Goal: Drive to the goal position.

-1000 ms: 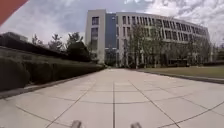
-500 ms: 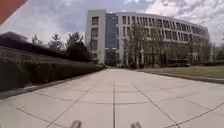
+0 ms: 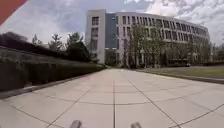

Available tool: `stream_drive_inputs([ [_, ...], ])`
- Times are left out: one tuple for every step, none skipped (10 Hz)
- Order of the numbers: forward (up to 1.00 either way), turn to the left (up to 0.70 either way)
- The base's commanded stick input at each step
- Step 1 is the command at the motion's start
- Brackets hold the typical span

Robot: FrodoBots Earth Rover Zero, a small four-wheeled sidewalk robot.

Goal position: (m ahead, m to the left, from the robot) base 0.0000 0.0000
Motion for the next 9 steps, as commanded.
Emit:
stream_drive_inputs([
  [0.08, 0.02],
  [0.07, 0.02],
  [0.08, 0.02],
  [0.07, 0.02],
  [0.07, 0.02],
  [0.08, 0.02],
  [0.07, 0.02],
  [0.07, 0.02],
  [0.07, 0.02],
])
